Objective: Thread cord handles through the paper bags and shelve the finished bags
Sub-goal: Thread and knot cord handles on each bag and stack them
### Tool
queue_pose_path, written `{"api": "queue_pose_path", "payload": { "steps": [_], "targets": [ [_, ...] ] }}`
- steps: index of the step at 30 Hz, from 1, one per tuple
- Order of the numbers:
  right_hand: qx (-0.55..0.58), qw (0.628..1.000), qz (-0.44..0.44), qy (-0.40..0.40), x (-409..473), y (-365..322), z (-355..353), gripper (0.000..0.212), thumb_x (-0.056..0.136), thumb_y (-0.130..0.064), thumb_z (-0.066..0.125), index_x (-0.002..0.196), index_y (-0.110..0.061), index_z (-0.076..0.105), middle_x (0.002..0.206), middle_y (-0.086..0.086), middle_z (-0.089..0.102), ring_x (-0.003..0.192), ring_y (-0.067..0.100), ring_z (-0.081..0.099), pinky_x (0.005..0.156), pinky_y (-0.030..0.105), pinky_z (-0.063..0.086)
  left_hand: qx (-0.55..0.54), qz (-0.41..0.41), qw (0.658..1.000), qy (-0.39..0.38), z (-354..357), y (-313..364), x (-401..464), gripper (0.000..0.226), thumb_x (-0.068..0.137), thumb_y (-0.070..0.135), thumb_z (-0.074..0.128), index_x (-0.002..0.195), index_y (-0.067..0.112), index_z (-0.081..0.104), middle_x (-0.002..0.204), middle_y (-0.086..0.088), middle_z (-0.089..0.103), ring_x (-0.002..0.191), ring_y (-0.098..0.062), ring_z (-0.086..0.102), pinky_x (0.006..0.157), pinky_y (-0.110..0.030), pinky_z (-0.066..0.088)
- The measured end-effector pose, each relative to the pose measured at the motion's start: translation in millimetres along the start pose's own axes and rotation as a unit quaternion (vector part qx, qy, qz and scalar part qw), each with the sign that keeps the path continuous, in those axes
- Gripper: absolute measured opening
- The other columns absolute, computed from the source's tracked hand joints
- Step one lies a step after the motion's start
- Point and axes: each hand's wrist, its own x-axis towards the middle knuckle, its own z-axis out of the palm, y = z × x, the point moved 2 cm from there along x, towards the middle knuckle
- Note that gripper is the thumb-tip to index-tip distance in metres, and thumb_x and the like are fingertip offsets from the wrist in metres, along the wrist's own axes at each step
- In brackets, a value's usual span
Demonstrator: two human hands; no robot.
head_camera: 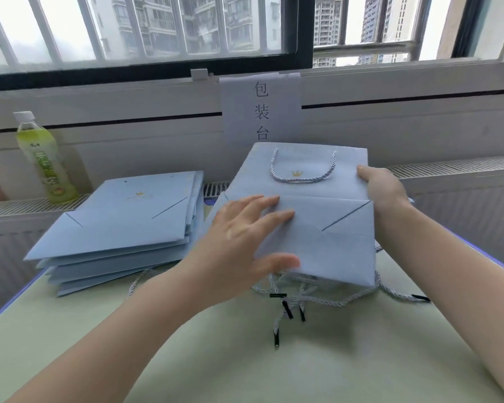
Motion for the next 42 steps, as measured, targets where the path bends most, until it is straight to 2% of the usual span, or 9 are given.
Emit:
{"api": "queue_pose_path", "payload": {
  "steps": [4,7,10,15,19,23,31,38,42],
  "targets": [
    [0.162,0.987,0.014,-0.007,-1,1,6,0.019,0.096,-0.014,0.039,0.104,-0.010,0.055,0.127,0.014,0.059,0.076,0.025,0.063,0.077,0.036,0.053,0.148,0.030,0.988,-0.018,14,-1,-5,0.103,0.059,0.076,0.050,0.145,0.021,0.031,0.145,-0.013,0.041,0.130,-0.022,0.028,0.101,-0.040,0.036],
    [0.225,0.970,0.018,-0.087,-6,1,20,0.026,0.100,-0.029,0.039,0.100,-0.013,0.059,0.110,0.008,0.068,0.082,0.021,0.066,0.083,0.039,0.054,0.240,-0.022,0.968,0.069,12,-11,-4,0.091,0.049,0.022,0.088,0.130,0.011,0.048,0.119,-0.021,0.061,0.101,-0.034,0.062,0.067,-0.041,0.054],
    [0.202,0.959,0.007,-0.200,-21,-3,33,0.039,0.097,-0.050,0.037,0.097,-0.022,0.064,0.094,0.001,0.067,0.087,0.018,0.062,0.076,0.031,0.054,0.257,-0.071,0.950,0.166,-11,-19,-2,0.078,0.043,-0.008,0.082,0.117,0.006,0.064,0.089,-0.015,0.069,0.067,-0.031,0.065,0.045,-0.032,0.047],
    [0.093,0.943,0.022,-0.319,-34,8,43,0.039,0.098,-0.047,0.035,0.111,-0.028,0.066,0.094,0.000,0.065,0.075,0.012,0.059,0.061,0.023,0.048,0.159,-0.124,0.926,0.320,-38,-29,-5,0.014,0.079,-0.003,0.066,0.093,-0.004,0.067,0.047,0.008,0.018,0.039,-0.017,0.012,0.048,-0.019,0.020],
    [-0.010,0.952,0.053,-0.303,-36,24,45,0.025,0.098,-0.027,0.044,0.106,-0.013,0.063,0.084,0.003,0.063,0.064,0.012,0.059,0.056,0.022,0.047,-0.023,-0.213,0.922,0.322,-42,-33,-1,0.049,0.097,0.014,0.049,0.054,0.013,0.025,0.045,0.003,0.020,0.046,-0.026,0.022,0.047,-0.034,0.019],
    [-0.036,0.946,0.055,-0.316,-46,31,53,0.016,0.096,-0.018,0.050,0.099,-0.008,0.063,0.083,0.007,0.064,0.061,0.014,0.060,0.054,0.023,0.050,-0.184,-0.184,0.894,0.366,-50,-35,-1,0.046,0.097,0.014,0.050,0.054,0.006,0.038,0.047,-0.006,0.037,0.048,-0.008,0.036,0.047,-0.023,0.036],
    [0.035,0.916,0.138,-0.376,-72,47,64,0.018,0.094,-0.017,0.053,0.100,-0.001,0.058,0.087,0.014,0.068,0.066,0.019,0.067,0.056,0.020,0.055,-0.646,-0.286,0.651,0.278,-22,-31,6,0.013,0.096,0.013,0.051,0.101,0.006,0.061,0.088,-0.004,0.073,0.078,-0.014,0.071,0.062,-0.023,0.057],
    [0.076,0.961,0.082,-0.254,-51,36,56,0.003,0.096,-0.006,0.047,0.099,-0.006,0.049,0.074,0.006,0.050,0.038,0.005,0.046,0.035,0.012,0.036,-0.725,-0.332,0.526,0.297,-17,-48,5,0.007,0.093,0.012,0.055,0.097,0.009,0.059,0.079,-0.005,0.072,0.064,-0.016,0.070,0.052,-0.025,0.056],
    [0.115,0.968,0.061,-0.214,-44,34,54,0.006,0.096,-0.016,0.052,0.094,-0.010,0.052,0.062,0.004,0.055,0.039,0.006,0.046,0.035,0.013,0.037,-0.714,-0.368,0.510,0.306,-16,-60,1,0.006,0.091,-0.001,0.053,0.095,0.002,0.055,0.074,-0.011,0.068,0.055,-0.015,0.068,0.048,-0.023,0.054]
  ]
}}
